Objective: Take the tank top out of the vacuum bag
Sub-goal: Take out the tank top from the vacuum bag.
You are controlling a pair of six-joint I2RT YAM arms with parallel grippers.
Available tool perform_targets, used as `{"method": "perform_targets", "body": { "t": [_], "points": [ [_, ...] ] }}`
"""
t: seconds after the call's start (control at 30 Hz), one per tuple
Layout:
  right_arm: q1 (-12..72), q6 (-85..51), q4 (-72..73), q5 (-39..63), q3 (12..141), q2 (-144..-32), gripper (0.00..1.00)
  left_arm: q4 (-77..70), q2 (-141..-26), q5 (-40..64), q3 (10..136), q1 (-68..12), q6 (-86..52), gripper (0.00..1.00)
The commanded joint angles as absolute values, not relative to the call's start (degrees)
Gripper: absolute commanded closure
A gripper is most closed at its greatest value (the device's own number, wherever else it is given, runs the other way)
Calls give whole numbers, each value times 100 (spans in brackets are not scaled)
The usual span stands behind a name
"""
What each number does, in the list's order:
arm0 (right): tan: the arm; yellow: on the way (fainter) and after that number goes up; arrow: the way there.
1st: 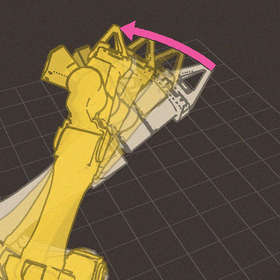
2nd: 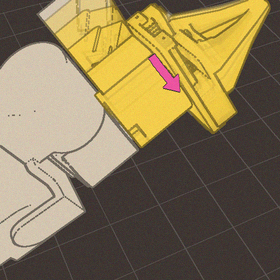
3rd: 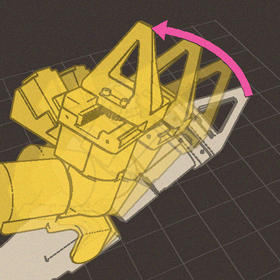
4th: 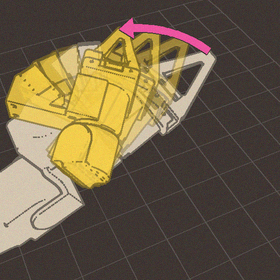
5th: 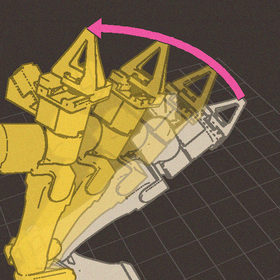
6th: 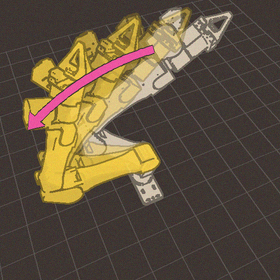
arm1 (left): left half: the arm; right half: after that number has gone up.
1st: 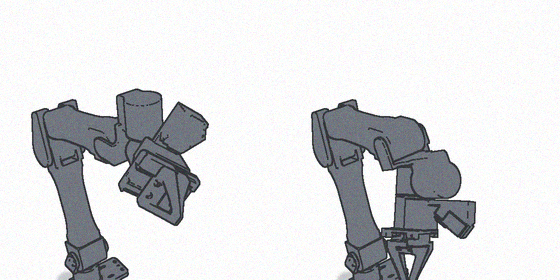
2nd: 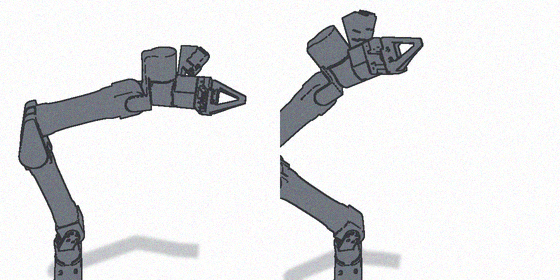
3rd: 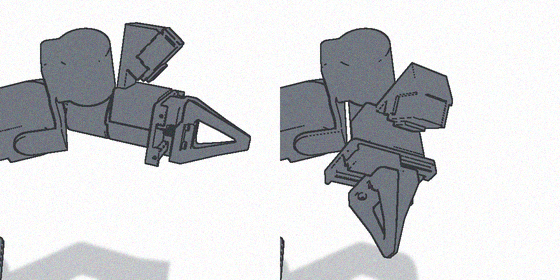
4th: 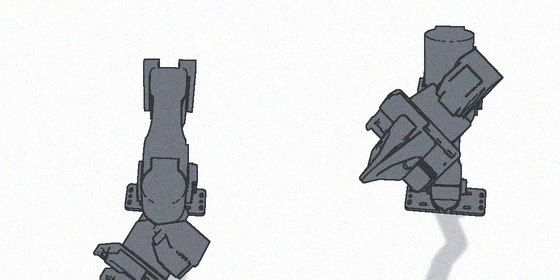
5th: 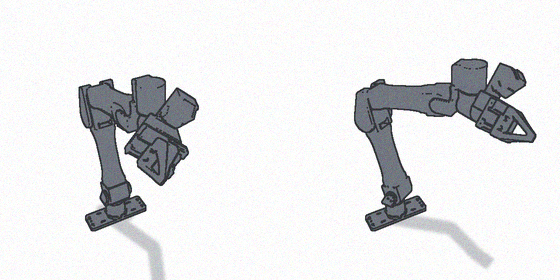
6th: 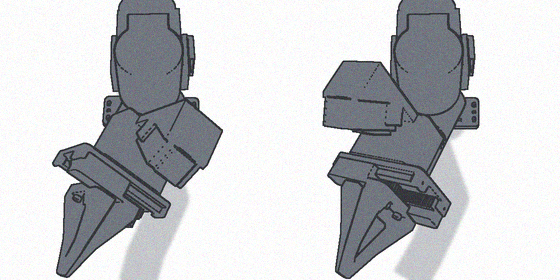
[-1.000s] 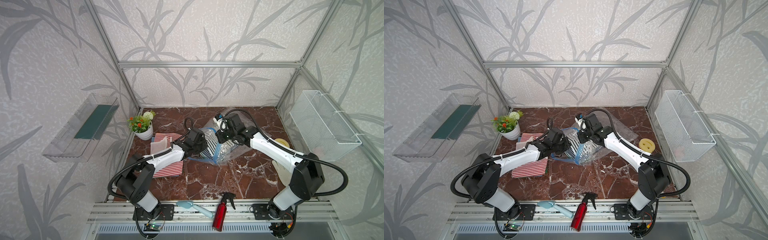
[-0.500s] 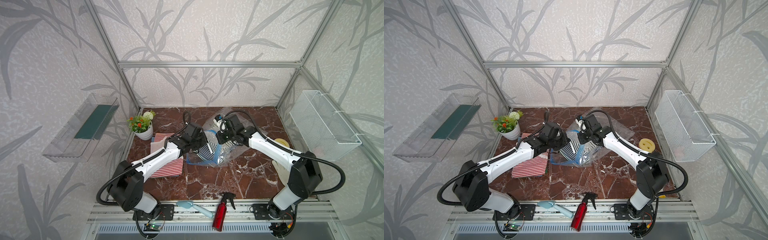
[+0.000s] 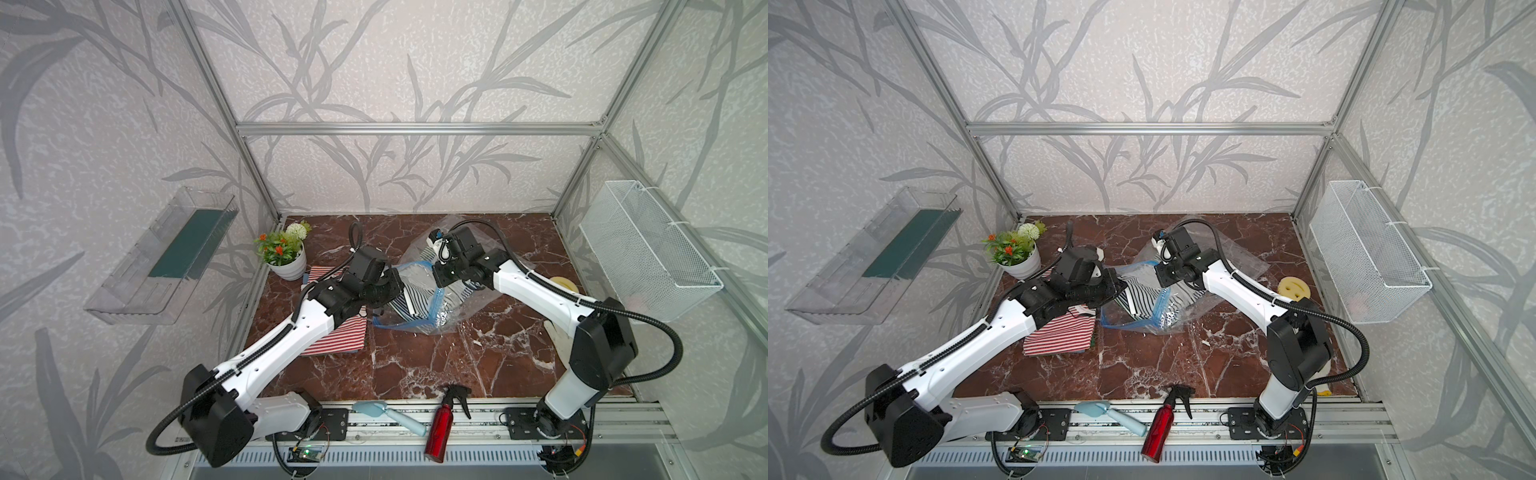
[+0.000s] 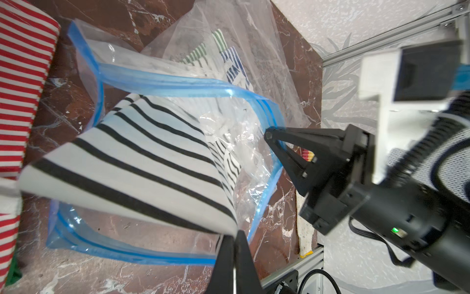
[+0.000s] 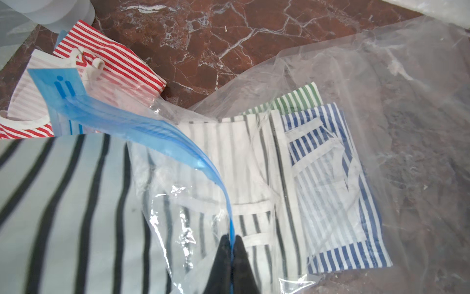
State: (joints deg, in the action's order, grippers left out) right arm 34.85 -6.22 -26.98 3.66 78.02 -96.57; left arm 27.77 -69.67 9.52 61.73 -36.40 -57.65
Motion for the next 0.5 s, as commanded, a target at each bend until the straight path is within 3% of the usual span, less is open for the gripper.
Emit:
{"method": "perform_targets", "body": {
  "t": [0.0,0.47],
  "points": [
    [3458,-693,-2816,363,7921,-9747,100,3155,-6687,872,6012,-3670,-5834,100],
    [3469,-715,-2808,680,7893,-9738,100,2754,-6082,508,4390,-3672,-6455,100]
  ]
}}
